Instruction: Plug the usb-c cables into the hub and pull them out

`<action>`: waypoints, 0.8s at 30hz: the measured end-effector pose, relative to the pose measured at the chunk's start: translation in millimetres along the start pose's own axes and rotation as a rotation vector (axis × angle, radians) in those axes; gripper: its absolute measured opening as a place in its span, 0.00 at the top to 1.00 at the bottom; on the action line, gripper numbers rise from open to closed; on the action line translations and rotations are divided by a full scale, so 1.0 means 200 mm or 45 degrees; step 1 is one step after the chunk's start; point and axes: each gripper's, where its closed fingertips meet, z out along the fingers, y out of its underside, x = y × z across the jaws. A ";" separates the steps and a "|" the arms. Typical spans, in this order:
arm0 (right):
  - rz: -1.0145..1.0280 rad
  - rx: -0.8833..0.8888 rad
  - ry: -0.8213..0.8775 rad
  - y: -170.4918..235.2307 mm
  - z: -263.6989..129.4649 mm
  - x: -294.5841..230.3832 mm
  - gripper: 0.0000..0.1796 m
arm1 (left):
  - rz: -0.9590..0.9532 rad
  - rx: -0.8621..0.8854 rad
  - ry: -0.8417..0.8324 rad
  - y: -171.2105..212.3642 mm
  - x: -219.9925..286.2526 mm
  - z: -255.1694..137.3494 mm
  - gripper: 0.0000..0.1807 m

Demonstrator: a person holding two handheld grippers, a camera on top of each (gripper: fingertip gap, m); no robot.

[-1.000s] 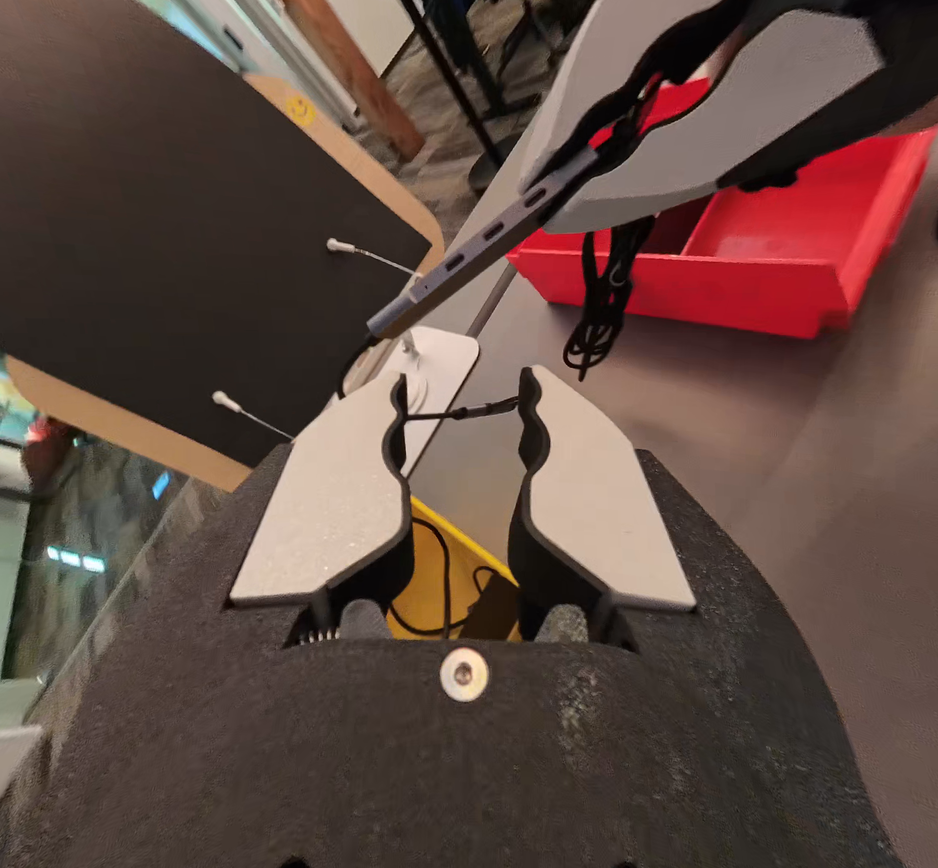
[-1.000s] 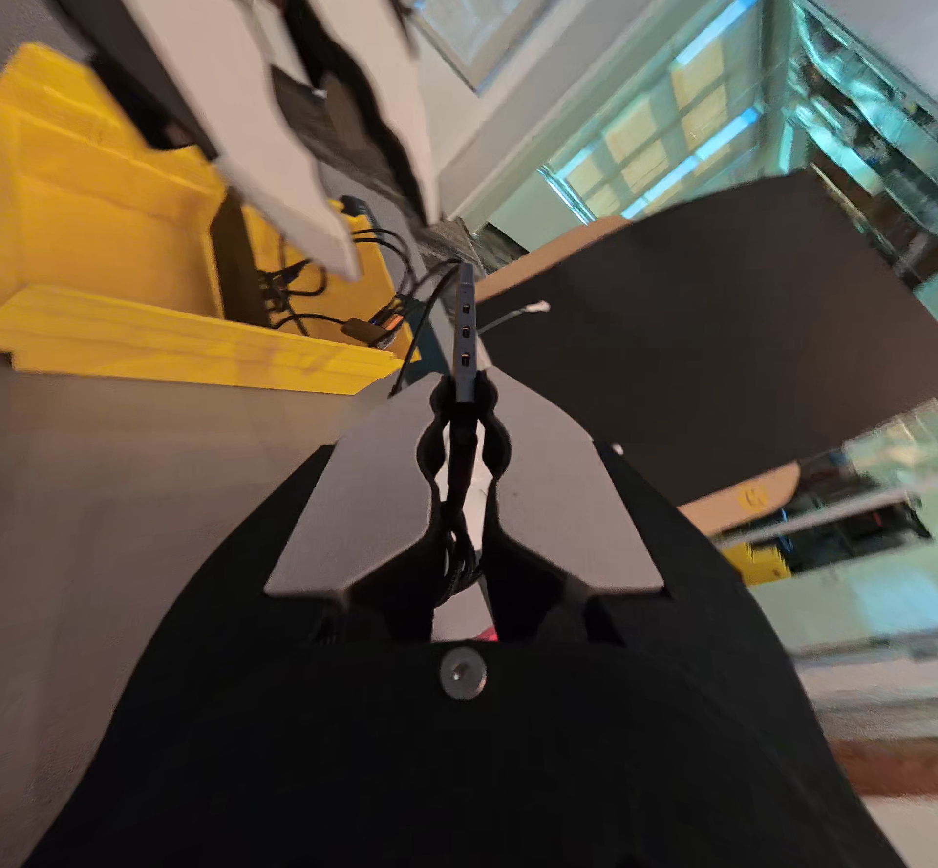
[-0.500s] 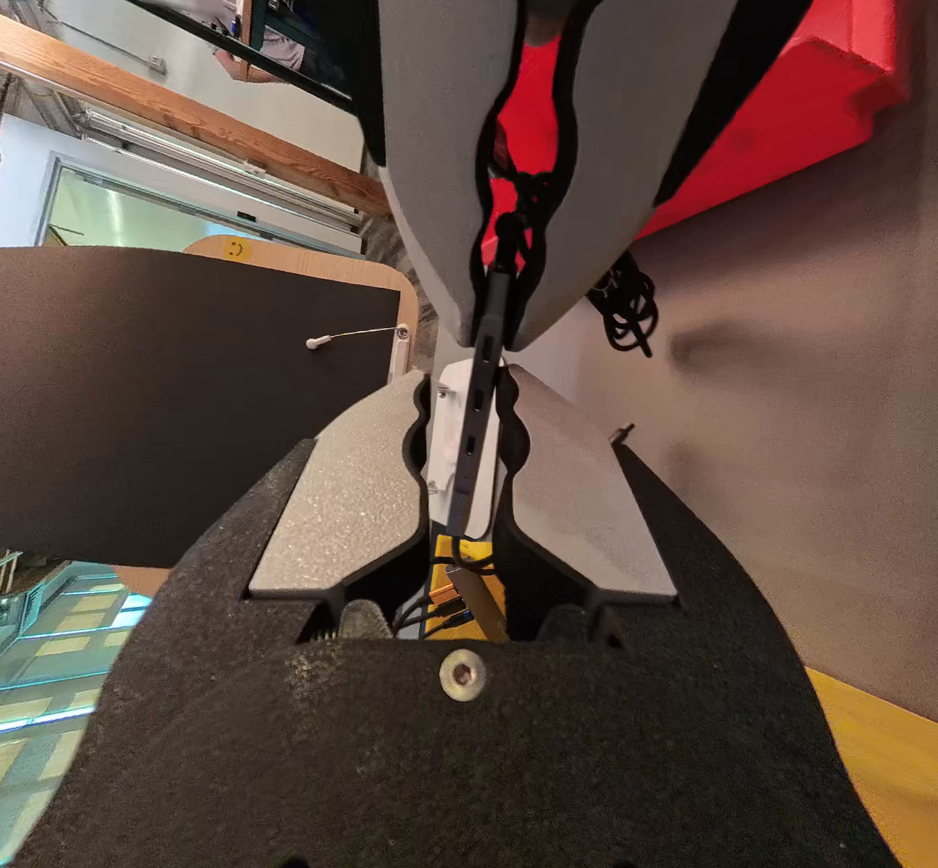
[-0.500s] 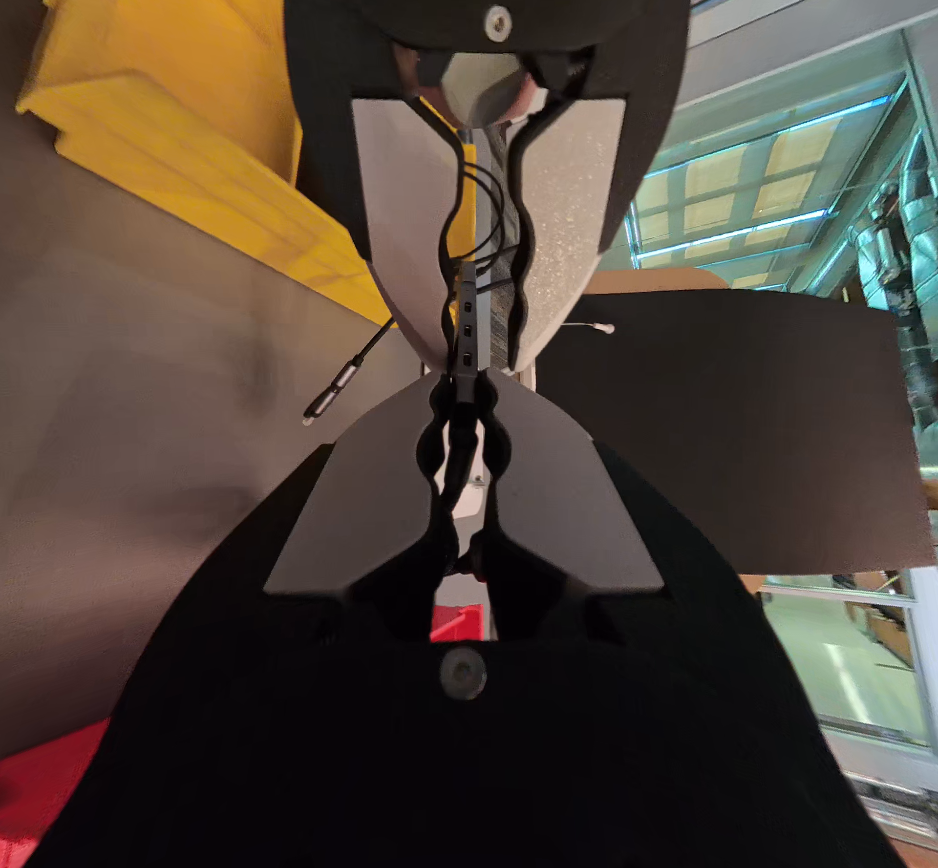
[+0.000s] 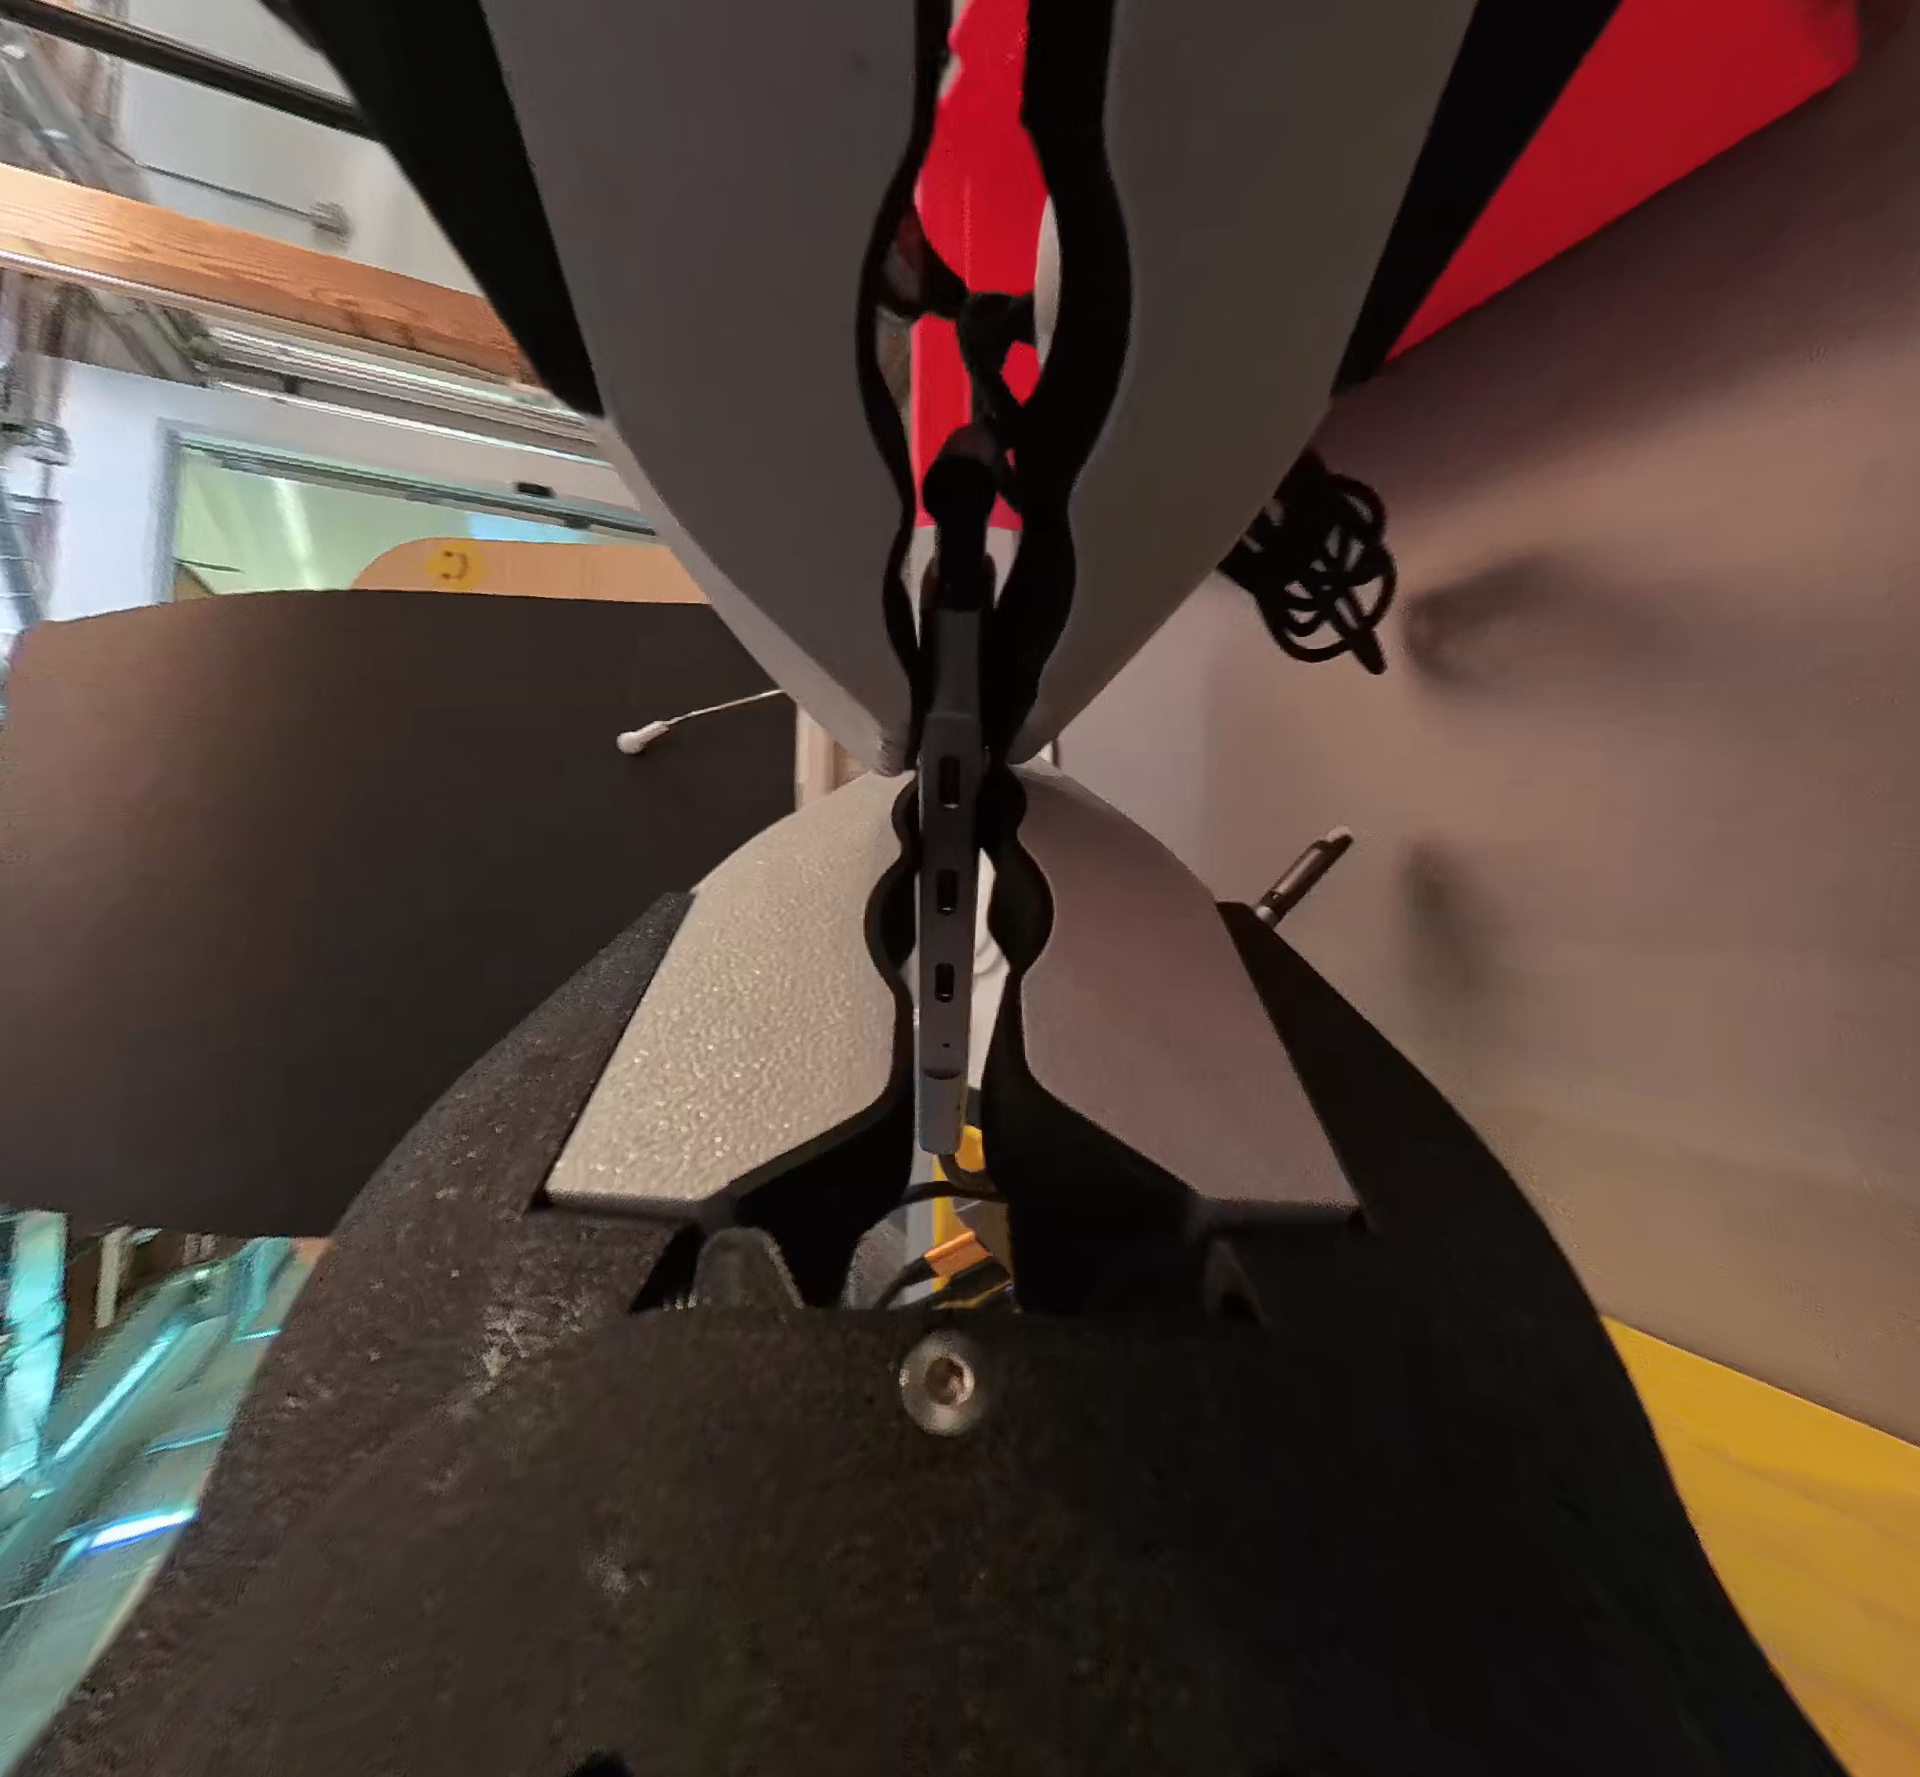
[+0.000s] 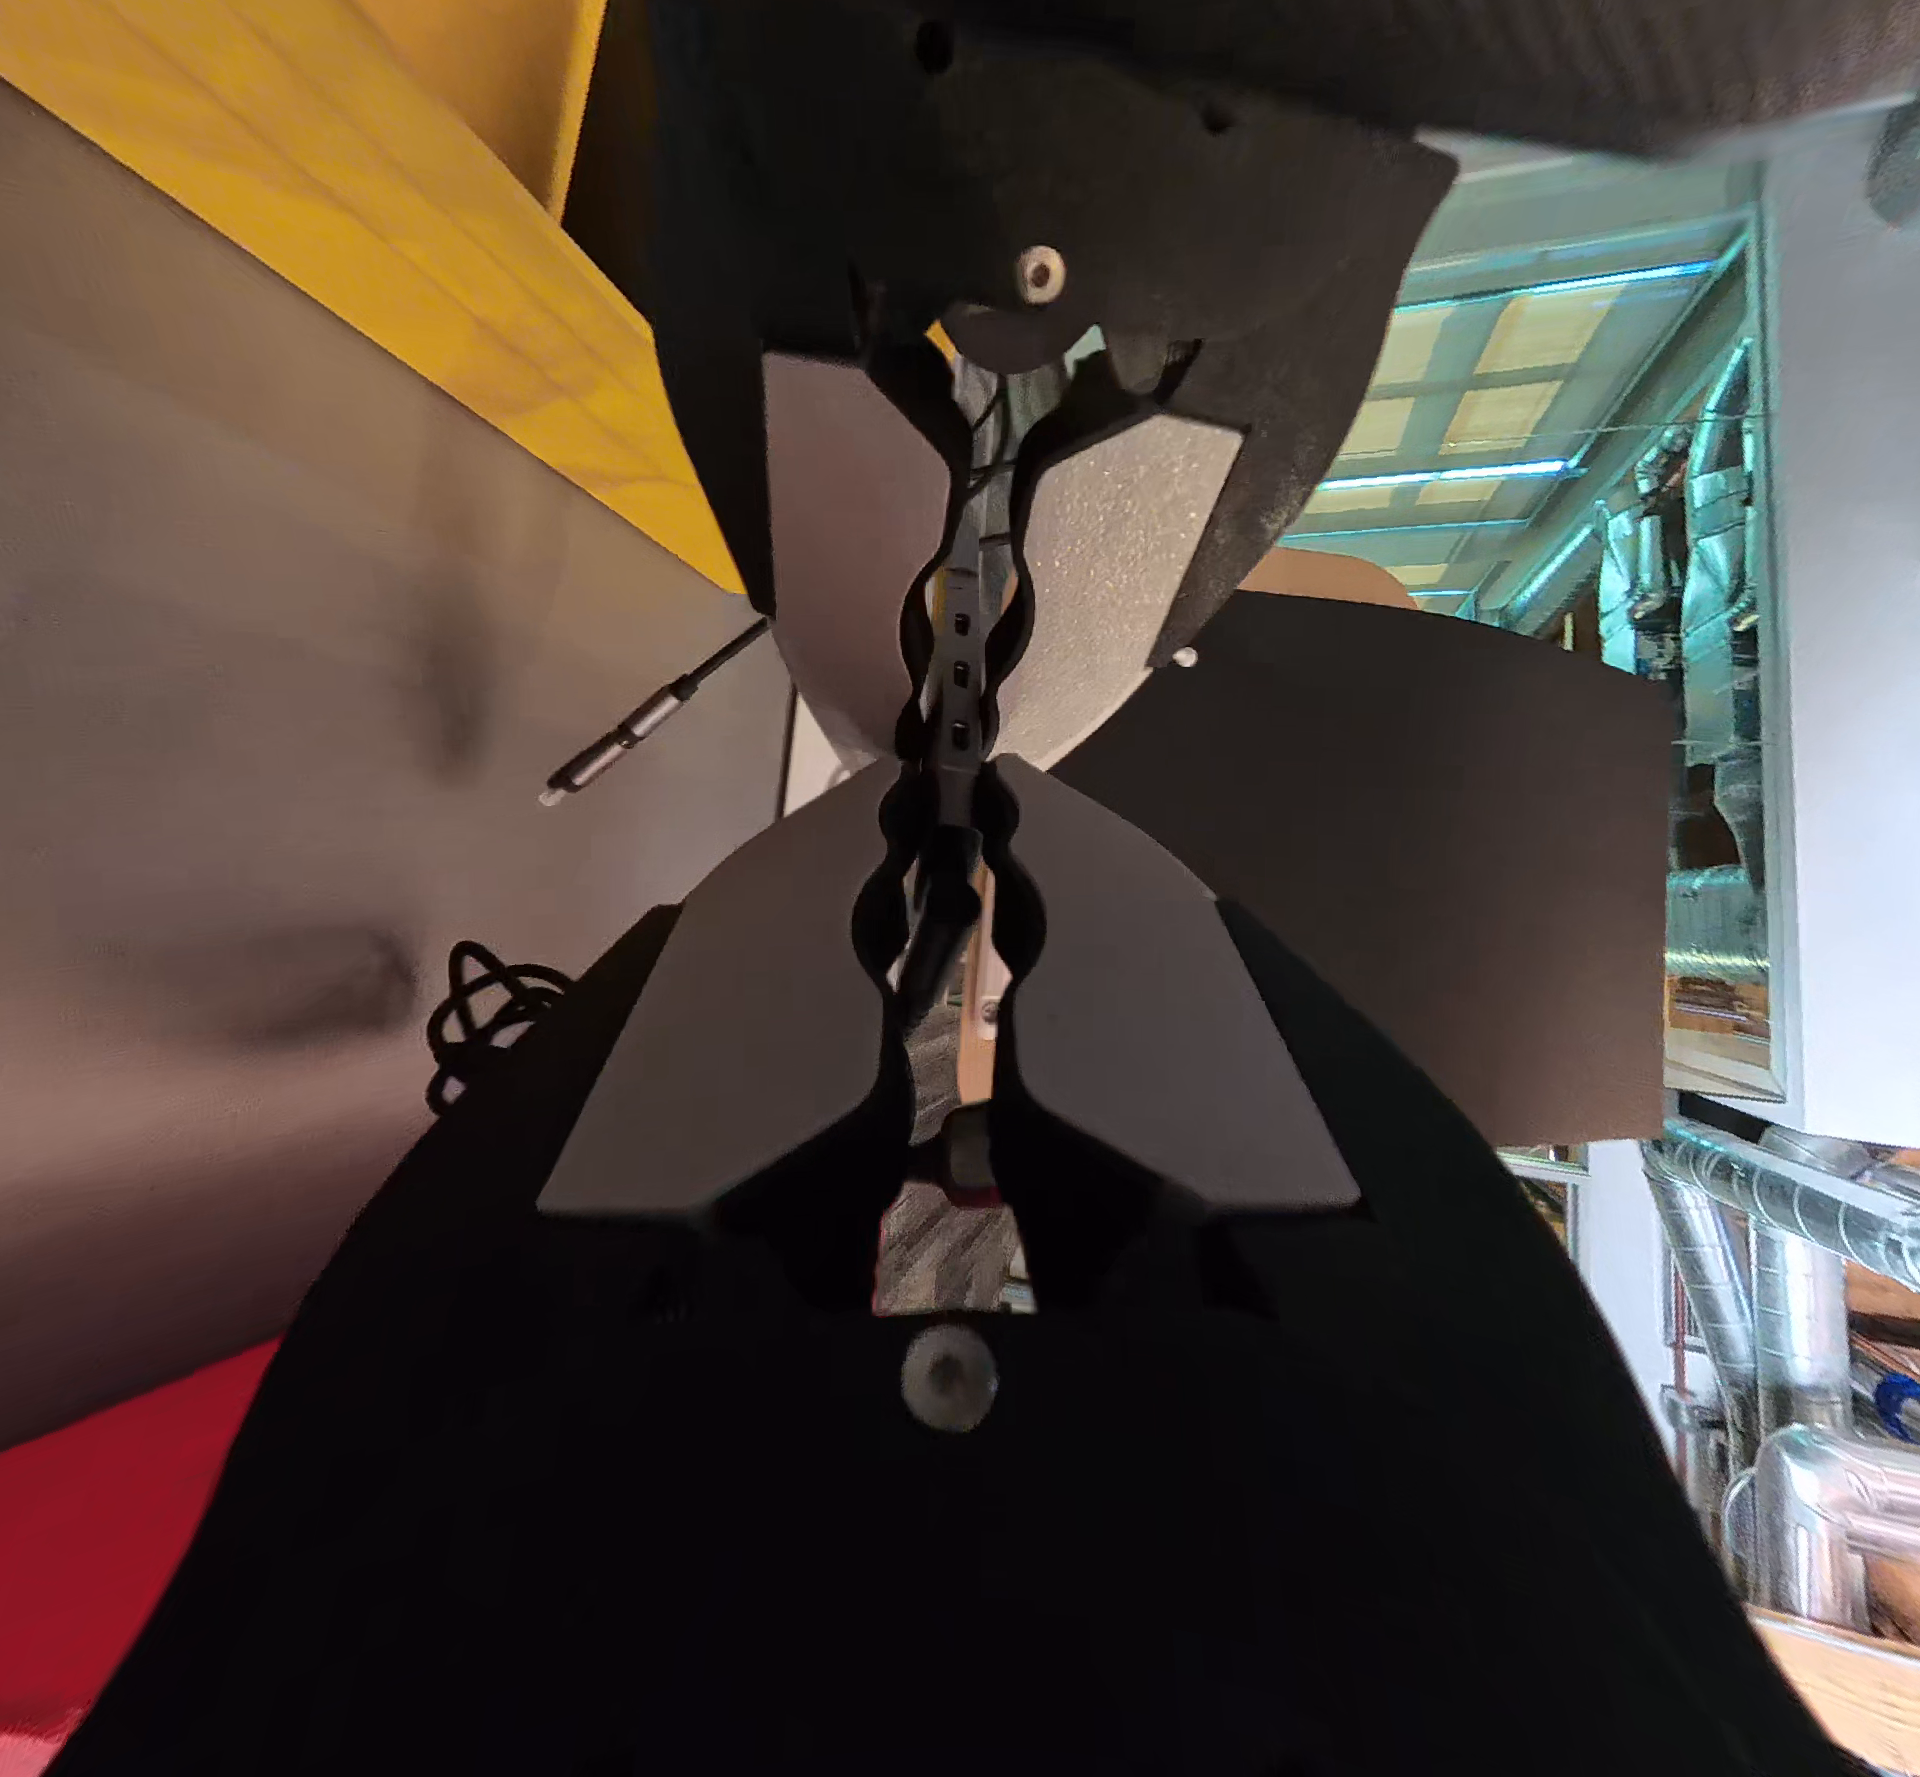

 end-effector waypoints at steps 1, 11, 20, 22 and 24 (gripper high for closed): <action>0.012 0.009 0.024 0.00 -0.01 0.02 0.92 | 0.004 0.001 -0.026 0.00 -0.02 0.00 0.95; 0.001 0.027 0.056 0.02 -0.03 0.04 0.94 | -0.013 -0.002 -0.066 0.01 -0.06 -0.04 0.95; -0.098 -0.045 0.079 -0.02 -0.07 0.06 0.93 | -0.026 0.086 -0.115 -0.02 -0.08 -0.05 0.94; -0.096 -0.062 0.075 -0.02 -0.07 0.05 0.94 | -0.006 0.074 -0.125 -0.02 -0.08 -0.05 0.95; -0.088 -0.076 0.070 -0.02 -0.07 0.05 0.93 | 0.019 0.049 -0.136 -0.01 -0.08 -0.05 0.94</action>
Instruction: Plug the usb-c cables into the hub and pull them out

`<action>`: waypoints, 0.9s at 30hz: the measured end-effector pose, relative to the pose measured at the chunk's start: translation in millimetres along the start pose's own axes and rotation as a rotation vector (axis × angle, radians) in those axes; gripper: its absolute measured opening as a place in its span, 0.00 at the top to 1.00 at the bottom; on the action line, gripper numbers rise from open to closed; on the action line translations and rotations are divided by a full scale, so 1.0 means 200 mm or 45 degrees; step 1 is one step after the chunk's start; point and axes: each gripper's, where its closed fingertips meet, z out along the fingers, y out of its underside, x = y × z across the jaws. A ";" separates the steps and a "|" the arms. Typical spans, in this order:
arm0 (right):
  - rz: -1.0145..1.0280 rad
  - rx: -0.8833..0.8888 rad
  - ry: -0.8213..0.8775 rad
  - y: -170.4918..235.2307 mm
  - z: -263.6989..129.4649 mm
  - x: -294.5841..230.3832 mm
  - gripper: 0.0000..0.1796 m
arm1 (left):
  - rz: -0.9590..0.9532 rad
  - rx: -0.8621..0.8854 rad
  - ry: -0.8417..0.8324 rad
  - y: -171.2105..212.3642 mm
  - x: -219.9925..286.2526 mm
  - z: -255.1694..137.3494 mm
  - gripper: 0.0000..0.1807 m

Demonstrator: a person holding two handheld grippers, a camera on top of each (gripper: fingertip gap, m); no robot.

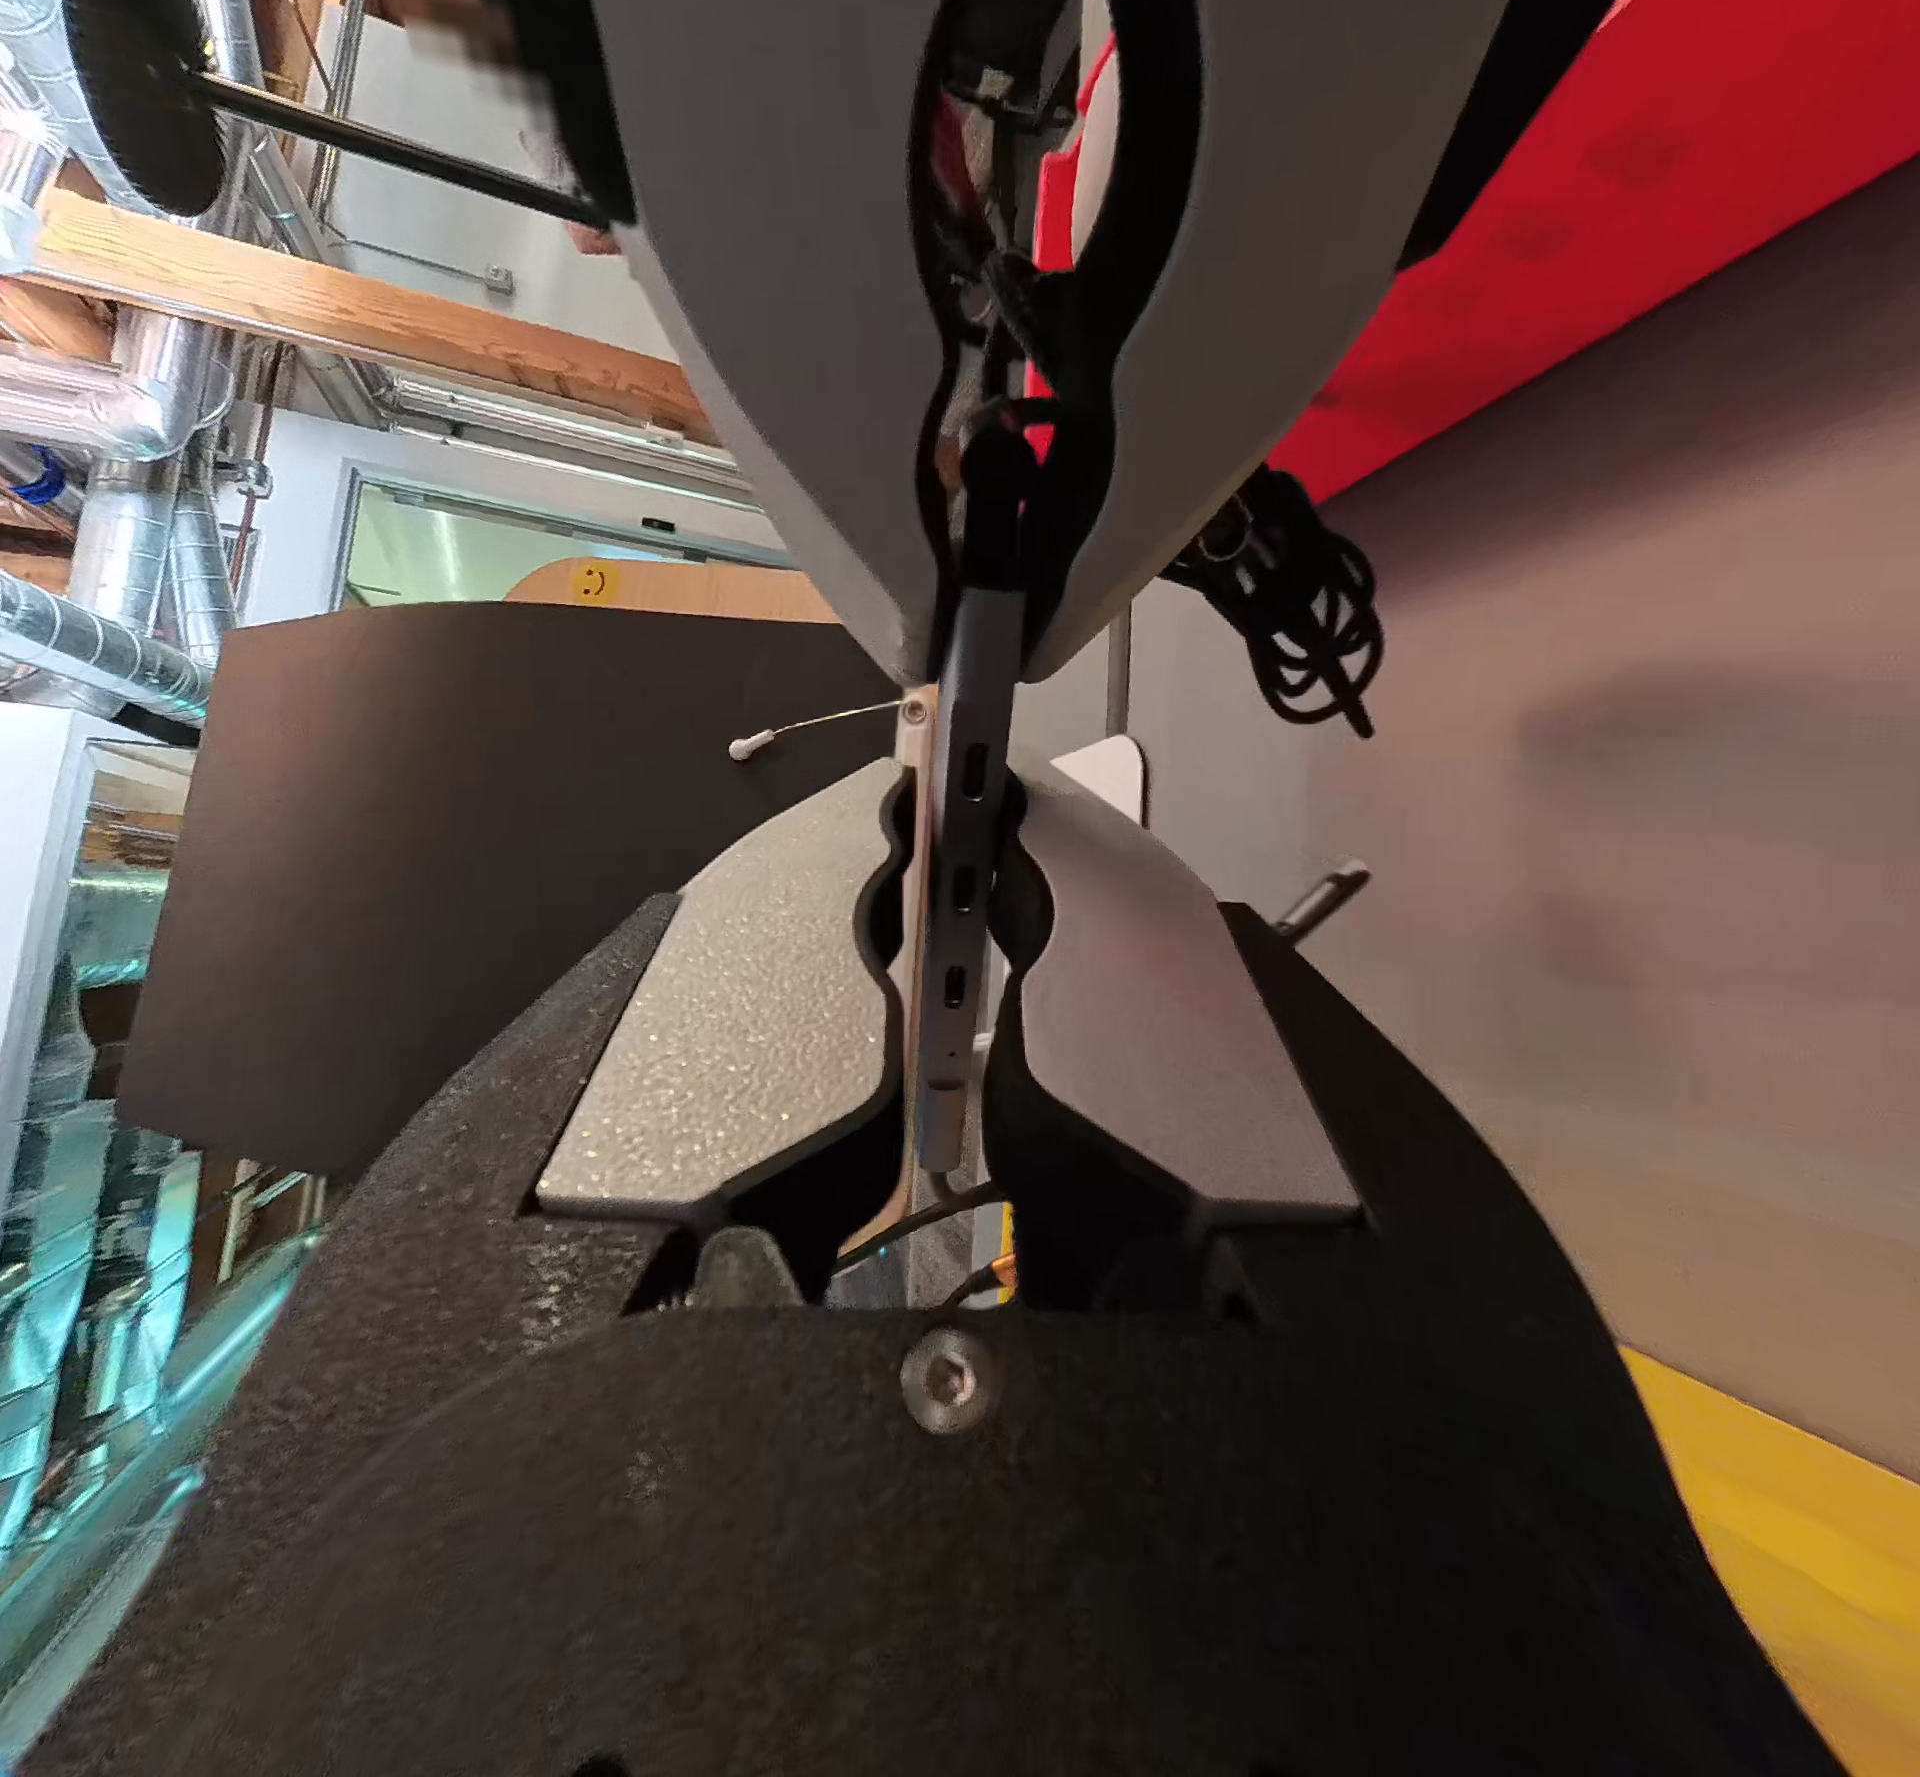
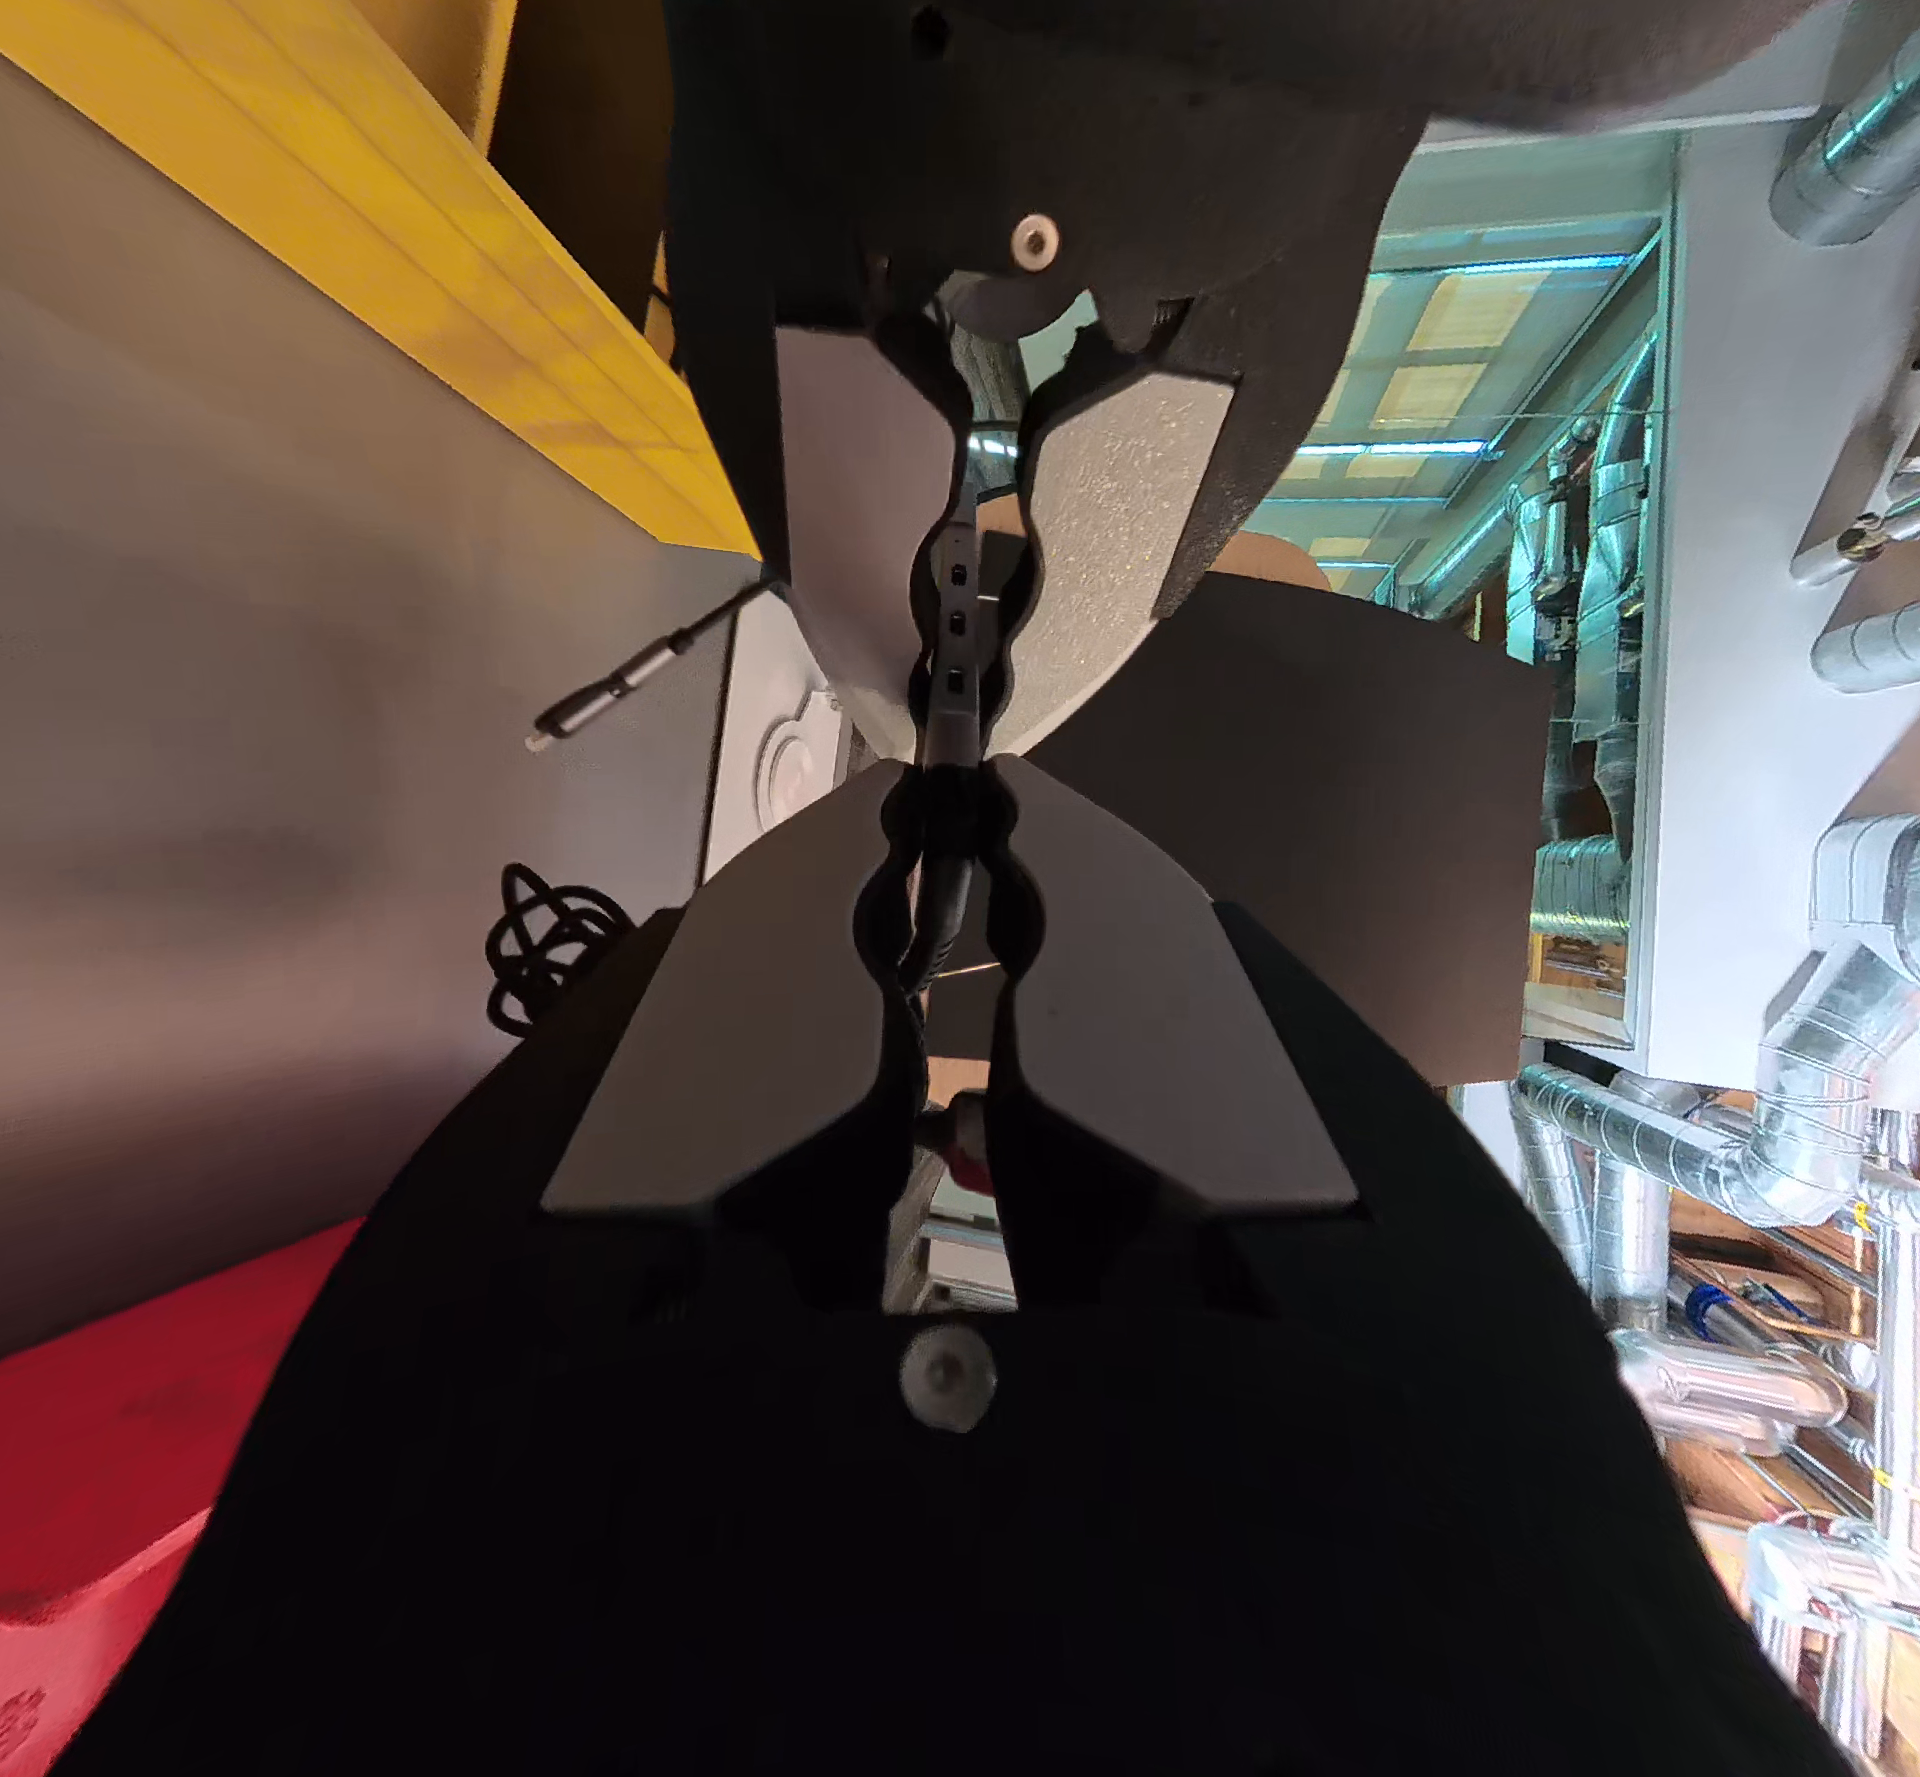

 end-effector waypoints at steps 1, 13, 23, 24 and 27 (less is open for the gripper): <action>0.000 -0.005 0.002 0.00 0.00 0.00 0.93 | 0.011 -0.006 -0.010 0.00 0.00 0.00 0.94; -0.002 -0.031 -0.004 -0.03 -0.02 0.01 0.94 | 0.004 -0.022 -0.006 0.04 0.01 0.02 0.96; -0.003 -0.069 -0.024 0.00 0.00 -0.01 0.94 | 0.012 -0.062 0.054 0.05 0.03 0.01 0.97; -0.001 -0.066 -0.022 0.00 0.00 -0.01 0.94 | 0.020 -0.072 0.050 0.05 0.03 0.01 0.97; 0.016 -0.054 -0.009 -0.01 0.00 0.00 0.94 | 0.021 -0.058 0.036 0.05 0.02 0.00 0.97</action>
